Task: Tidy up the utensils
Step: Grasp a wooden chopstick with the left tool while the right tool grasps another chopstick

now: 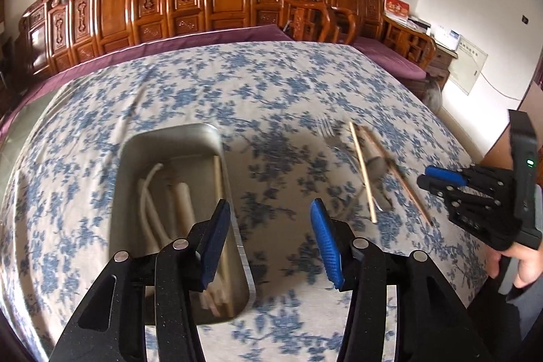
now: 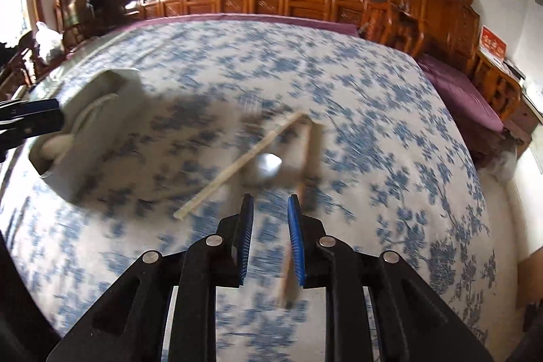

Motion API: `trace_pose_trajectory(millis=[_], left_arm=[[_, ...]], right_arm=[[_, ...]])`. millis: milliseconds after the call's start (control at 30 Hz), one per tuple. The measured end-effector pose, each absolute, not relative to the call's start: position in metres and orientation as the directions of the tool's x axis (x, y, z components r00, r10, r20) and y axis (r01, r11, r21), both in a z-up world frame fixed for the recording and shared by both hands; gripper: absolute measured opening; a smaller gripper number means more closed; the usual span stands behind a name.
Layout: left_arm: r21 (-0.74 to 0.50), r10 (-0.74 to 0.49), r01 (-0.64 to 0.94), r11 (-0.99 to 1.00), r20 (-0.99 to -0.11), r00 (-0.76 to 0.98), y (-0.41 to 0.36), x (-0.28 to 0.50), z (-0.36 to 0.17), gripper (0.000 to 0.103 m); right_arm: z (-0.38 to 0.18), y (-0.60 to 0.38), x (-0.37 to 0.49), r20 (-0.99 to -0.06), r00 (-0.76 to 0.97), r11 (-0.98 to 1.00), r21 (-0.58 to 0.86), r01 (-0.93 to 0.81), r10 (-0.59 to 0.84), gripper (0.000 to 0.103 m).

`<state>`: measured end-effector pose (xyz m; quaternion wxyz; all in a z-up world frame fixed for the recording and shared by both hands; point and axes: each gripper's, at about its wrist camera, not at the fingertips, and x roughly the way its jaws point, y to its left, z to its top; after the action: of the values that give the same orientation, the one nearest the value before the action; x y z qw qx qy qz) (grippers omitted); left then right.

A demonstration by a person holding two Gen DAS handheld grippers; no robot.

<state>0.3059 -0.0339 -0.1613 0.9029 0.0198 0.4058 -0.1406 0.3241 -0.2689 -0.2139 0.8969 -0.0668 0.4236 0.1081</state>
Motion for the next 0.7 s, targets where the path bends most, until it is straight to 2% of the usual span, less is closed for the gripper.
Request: trace_pose_trajectory(millis=[267, 500, 533, 567, 700], left_arm=[[-0.059, -0.245, 0.304, 0.951, -0.744, 0.621, -0.062, 0.3, -0.175, 0.047], [-0.051, -0.25, 0.333, 0.941, -0.769, 0.589, -0.083, 0.303, -0.194, 0.047], [-0.051, -0.253, 0.339, 0.939, -0.771, 0.584, -0.087, 0.304, -0.196, 0.047], [-0.05, -0.255, 0.344, 0.938, -0.772, 0.582, -0.09, 0.303, -0.197, 0.047], [-0.042, -0.261, 0.366, 0.93, -0.776, 0.574, -0.105, 0.305, -0.203, 0.047]], right_arm=[[-0.247, -0.289, 0.333, -0.815, 0.569, 0.973, -0.031, -0.229, 0.108, 0.023], [-0.255, -0.287, 0.336, -0.835, 0.544, 0.971, -0.049, -0.232, 0.088, 0.024], [-0.255, -0.286, 0.336, -0.836, 0.54, 0.971, -0.041, -0.235, 0.096, 0.018], [-0.255, -0.286, 0.336, -0.84, 0.533, 0.971, -0.028, -0.239, 0.107, 0.006], [-0.255, -0.286, 0.338, -0.841, 0.534, 0.972, -0.045, -0.229, 0.087, 0.006]])
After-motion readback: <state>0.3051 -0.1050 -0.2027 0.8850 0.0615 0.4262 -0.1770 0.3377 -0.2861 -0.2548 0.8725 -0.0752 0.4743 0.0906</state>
